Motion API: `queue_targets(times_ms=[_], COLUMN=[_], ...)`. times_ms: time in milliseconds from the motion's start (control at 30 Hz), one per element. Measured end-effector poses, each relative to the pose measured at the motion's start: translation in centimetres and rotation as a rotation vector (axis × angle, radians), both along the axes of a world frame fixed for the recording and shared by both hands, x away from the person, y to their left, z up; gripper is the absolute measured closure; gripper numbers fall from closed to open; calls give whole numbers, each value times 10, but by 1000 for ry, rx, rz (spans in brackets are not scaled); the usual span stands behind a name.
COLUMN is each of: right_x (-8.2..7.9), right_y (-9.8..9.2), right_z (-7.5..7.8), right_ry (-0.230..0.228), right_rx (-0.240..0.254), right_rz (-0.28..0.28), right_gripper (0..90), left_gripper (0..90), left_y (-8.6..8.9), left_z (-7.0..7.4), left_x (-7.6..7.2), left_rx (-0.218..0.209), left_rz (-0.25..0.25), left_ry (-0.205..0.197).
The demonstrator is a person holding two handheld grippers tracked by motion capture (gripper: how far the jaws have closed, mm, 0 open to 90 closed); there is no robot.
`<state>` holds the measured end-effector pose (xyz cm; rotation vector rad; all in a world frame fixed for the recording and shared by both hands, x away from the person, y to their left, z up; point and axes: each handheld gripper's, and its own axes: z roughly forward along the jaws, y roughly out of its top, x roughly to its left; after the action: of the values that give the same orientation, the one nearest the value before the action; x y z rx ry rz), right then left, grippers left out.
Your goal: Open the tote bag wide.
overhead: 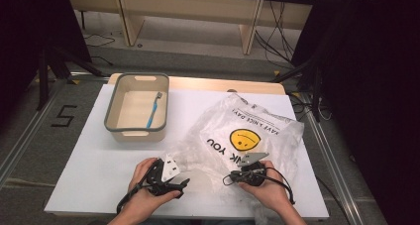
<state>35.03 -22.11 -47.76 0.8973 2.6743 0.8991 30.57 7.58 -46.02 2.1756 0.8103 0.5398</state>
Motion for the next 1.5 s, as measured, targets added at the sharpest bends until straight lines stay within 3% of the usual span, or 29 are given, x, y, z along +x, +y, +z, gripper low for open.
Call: queue_targets(times_ms=[67, 233, 467, 533, 600, 733, 900, 1067, 1167, 1333, 1500], right_x=[1, 2, 0, -1, -1, -1, -1, 1, 2, 3, 3], right_y=[0, -2, -8, -8, -9, -9, -9, -9, -9, -10, -11], right_z=[0, 1, 19, 24, 27, 33, 40, 50, 56, 66, 76], right_ry=[14, 31, -29, -52, -67, -92, -105, -135, -155, -191, -226], right_rx=[11, 22, 89, 104, 116, 130, 147, 166, 174, 179, 187], right_rz=[-11, -20, -62, -75, -82, -87, -98, -104, -110, -118, -132], right_gripper=[900, 900, 900, 900, 900, 900, 900, 900, 900, 900, 900], left_gripper=[284, 296, 365, 396, 406, 390, 361, 527, 594, 660, 677], left_y=[0, -4, -17, -28, -32, -54, -73, -91, -97, -102, -104], left_z=[0, 2, 2, 3, 3, -1, -9, -18, -22, -28, -29], left_x=[0, -2, -3, -5, -5, -6, -4, 4, 8, 12, 12], left_rx=[1, -7, -22, -29, -25, -29, -25, -4, -23, 17, 16], left_rz=[-3, -18, -66, -109, -123, -186, -222, -236, -234, -260, -263], left_ry=[0, -4, -1, 4, 5, 44, 78, 70, 100, 119, 112])
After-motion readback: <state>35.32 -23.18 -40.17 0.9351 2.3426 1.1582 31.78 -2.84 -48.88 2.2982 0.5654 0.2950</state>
